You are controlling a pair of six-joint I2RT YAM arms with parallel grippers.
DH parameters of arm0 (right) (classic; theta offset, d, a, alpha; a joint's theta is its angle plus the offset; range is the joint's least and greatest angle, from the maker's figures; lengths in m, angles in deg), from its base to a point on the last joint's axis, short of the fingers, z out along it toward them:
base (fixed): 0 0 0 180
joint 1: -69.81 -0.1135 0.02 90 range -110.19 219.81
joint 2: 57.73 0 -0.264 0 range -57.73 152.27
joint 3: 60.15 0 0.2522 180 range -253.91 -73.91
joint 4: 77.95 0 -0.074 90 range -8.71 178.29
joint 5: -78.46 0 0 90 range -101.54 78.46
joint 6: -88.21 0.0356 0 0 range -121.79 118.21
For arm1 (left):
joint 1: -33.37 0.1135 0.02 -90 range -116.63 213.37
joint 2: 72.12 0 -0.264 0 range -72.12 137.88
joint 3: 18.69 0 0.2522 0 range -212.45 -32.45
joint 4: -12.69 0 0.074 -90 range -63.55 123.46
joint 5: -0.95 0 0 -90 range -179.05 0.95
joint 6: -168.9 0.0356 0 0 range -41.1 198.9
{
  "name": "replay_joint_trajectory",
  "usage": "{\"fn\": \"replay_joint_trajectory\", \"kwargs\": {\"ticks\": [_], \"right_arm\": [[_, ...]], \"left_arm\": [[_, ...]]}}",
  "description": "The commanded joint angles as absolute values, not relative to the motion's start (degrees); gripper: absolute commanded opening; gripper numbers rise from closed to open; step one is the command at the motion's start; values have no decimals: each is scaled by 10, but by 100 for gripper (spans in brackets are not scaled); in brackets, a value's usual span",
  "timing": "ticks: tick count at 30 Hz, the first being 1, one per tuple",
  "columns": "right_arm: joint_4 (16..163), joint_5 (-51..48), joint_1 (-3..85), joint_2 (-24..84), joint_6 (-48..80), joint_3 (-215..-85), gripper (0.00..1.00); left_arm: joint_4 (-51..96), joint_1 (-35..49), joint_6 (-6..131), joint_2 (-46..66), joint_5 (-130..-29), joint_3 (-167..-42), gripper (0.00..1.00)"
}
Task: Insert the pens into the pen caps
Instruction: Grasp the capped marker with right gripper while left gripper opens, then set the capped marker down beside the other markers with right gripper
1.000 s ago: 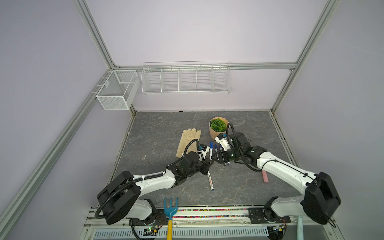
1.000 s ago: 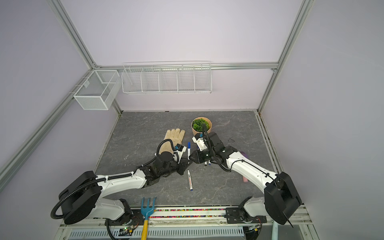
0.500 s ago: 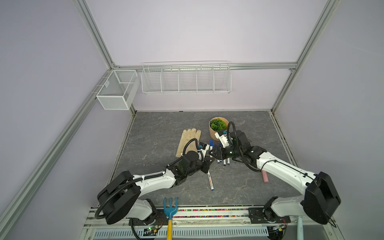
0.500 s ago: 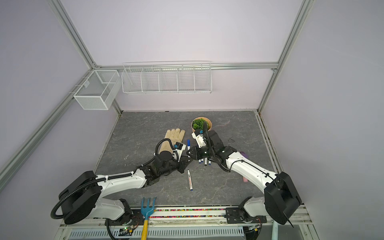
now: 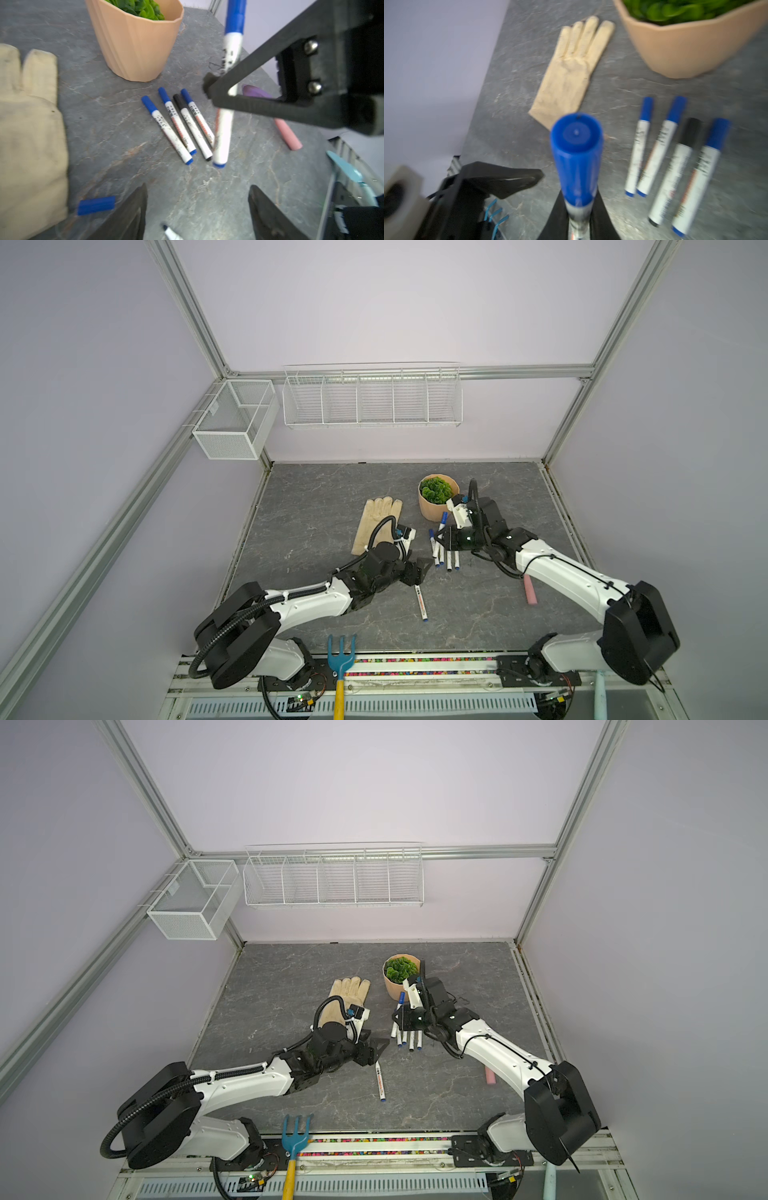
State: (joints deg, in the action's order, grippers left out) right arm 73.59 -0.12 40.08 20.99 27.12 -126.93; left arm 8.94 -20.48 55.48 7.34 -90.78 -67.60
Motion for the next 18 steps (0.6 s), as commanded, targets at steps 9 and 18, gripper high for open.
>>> {"fn": "replay_joint_trajectory", "kwargs": {"ticks": [9, 18], "right_arm": [[578, -60, 518, 291, 218, -1262, 12], [618, -28, 510, 396, 228, -1291, 17]], "left_arm": [[235, -200, 455, 34, -1136, -677, 83], [261, -200, 433, 48, -1147, -690, 83]]}}
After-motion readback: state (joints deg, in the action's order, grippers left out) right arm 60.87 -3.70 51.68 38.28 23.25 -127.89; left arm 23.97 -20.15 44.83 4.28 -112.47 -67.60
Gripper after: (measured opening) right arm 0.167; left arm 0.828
